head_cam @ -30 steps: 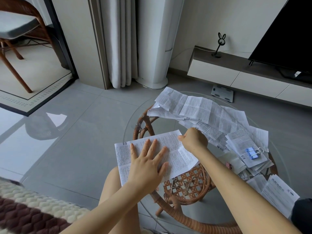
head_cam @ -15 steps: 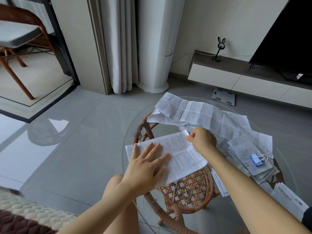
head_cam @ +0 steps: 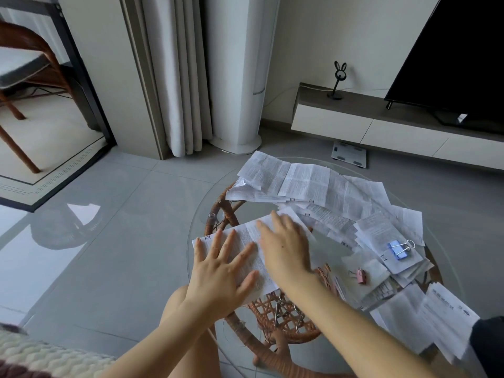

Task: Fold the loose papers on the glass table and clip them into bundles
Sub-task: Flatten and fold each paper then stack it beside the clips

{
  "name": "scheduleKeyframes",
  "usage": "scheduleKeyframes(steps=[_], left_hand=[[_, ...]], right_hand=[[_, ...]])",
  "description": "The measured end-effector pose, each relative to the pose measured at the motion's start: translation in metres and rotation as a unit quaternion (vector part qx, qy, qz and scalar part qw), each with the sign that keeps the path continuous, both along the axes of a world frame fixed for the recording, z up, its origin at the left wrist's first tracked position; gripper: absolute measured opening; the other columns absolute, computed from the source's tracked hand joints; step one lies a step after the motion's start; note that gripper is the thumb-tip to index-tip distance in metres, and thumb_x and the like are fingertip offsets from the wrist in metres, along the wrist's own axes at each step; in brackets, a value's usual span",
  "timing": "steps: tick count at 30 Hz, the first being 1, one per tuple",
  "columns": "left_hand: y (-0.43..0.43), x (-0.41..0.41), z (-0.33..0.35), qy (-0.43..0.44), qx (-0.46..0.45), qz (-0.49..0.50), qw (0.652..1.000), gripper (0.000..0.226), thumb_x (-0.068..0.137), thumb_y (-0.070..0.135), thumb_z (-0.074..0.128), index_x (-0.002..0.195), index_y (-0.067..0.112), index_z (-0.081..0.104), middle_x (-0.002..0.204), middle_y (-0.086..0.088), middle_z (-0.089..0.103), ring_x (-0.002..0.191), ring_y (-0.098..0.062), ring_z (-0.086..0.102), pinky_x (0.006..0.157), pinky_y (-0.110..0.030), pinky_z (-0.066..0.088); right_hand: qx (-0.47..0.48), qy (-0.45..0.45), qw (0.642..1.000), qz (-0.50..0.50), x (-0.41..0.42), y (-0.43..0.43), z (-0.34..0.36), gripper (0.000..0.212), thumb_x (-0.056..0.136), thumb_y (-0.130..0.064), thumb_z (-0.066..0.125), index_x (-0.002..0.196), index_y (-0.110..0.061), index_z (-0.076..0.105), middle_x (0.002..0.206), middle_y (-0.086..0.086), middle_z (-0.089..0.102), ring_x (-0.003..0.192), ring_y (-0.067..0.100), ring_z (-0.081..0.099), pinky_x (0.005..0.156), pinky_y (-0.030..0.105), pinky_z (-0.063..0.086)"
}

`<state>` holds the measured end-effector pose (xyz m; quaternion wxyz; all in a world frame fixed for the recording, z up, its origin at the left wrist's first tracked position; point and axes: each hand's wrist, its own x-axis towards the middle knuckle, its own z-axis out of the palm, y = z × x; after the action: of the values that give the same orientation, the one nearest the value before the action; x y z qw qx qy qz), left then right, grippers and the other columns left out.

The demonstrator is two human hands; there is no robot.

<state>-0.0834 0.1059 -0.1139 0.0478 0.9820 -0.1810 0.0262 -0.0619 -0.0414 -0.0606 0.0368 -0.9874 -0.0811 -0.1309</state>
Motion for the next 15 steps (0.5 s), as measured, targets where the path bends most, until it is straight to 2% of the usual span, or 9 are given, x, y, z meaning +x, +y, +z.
scheduleKeyframes(steps=[1, 3, 5, 7, 9, 11, 13, 15], left_hand=[[-0.001, -0.001, 0.002, 0.011, 0.0, 0.001, 1.0, 0.064, 0.095, 0.063, 0.013, 0.132, 0.033, 0.055, 0.14, -0.013, 0.05, 0.131, -0.037, 0.043, 0.1, -0.061, 0.019], [0.0, -0.001, 0.004, 0.031, 0.002, 0.003, 1.0, 0.064, 0.095, 0.063, 0.012, 0.132, 0.033, 0.055, 0.139, -0.012, 0.051, 0.13, -0.037, 0.045, 0.099, -0.06, 0.019], [0.001, 0.0, 0.003, 0.036, 0.009, 0.002, 0.999, 0.062, 0.094, 0.063, 0.013, 0.135, 0.035, 0.051, 0.139, -0.012, 0.051, 0.129, -0.037, 0.046, 0.099, -0.06, 0.018], [0.001, -0.001, 0.003, 0.043, 0.01, 0.001, 0.999, 0.061, 0.094, 0.063, 0.013, 0.135, 0.036, 0.05, 0.139, -0.012, 0.051, 0.129, -0.037, 0.046, 0.099, -0.059, 0.018], [0.001, -0.001, 0.007, 0.04, 0.0, 0.002, 0.999, 0.064, 0.093, 0.066, 0.008, 0.138, 0.039, 0.046, 0.143, -0.012, 0.047, 0.133, -0.036, 0.041, 0.101, -0.059, 0.016], [0.001, -0.001, 0.01, 0.039, -0.005, -0.002, 0.999, 0.077, 0.084, 0.072, -0.01, 0.145, 0.045, 0.027, 0.156, -0.009, 0.024, 0.144, -0.033, 0.018, 0.108, -0.057, 0.003], [0.0, 0.0, 0.008, 0.03, -0.02, -0.003, 0.999, 0.088, 0.07, 0.076, -0.025, 0.147, 0.049, 0.007, 0.16, -0.004, 0.001, 0.147, -0.028, -0.004, 0.11, -0.055, -0.008], [0.002, 0.002, 0.011, 0.036, -0.018, -0.017, 0.999, 0.086, 0.069, 0.08, -0.02, 0.147, 0.05, 0.003, 0.16, -0.002, -0.004, 0.147, -0.025, -0.009, 0.111, -0.053, -0.01]], right_hand=[[0.026, 0.045, 0.998, 0.022, -0.012, 0.009, -0.006, 0.036, 0.089, -0.019, 0.062, 0.125, -0.019, 0.058, 0.139, 0.017, 0.048, 0.127, 0.035, 0.044, 0.1, 0.047, 0.04], [0.075, 0.155, 0.985, -0.003, -0.027, 0.013, -0.017, 0.042, 0.102, -0.025, 0.036, 0.143, -0.026, 0.035, 0.156, 0.011, 0.018, 0.145, 0.027, 0.012, 0.116, 0.043, 0.015], [0.091, 0.181, 0.978, -0.049, -0.03, 0.004, -0.022, 0.048, 0.103, -0.024, 0.032, 0.149, -0.027, 0.02, 0.159, 0.007, 0.004, 0.147, 0.022, 0.0, 0.118, 0.035, 0.003], [0.088, 0.17, 0.978, -0.085, -0.034, -0.005, -0.022, 0.057, 0.1, -0.017, 0.039, 0.15, -0.026, 0.015, 0.16, 0.007, 0.001, 0.147, 0.021, -0.001, 0.119, 0.035, 0.003], [0.09, 0.163, 0.975, -0.119, -0.037, -0.008, -0.018, 0.059, 0.098, -0.01, 0.04, 0.15, -0.025, 0.016, 0.159, 0.008, 0.003, 0.147, 0.023, 0.002, 0.118, 0.038, 0.011], [0.1, 0.148, 0.975, -0.134, -0.043, -0.01, -0.016, 0.056, 0.099, -0.007, 0.037, 0.149, -0.023, 0.02, 0.159, 0.012, 0.007, 0.146, 0.026, 0.006, 0.116, 0.038, 0.018], [0.112, 0.14, 0.975, -0.131, -0.043, -0.013, -0.017, 0.056, 0.099, -0.004, 0.035, 0.149, -0.023, 0.02, 0.158, 0.013, 0.007, 0.146, 0.027, 0.006, 0.115, 0.039, 0.018], [0.125, 0.133, 0.975, -0.125, -0.041, -0.017, -0.019, 0.055, 0.099, -0.004, 0.034, 0.149, -0.024, 0.022, 0.158, 0.011, 0.008, 0.146, 0.027, 0.006, 0.115, 0.039, 0.02]])
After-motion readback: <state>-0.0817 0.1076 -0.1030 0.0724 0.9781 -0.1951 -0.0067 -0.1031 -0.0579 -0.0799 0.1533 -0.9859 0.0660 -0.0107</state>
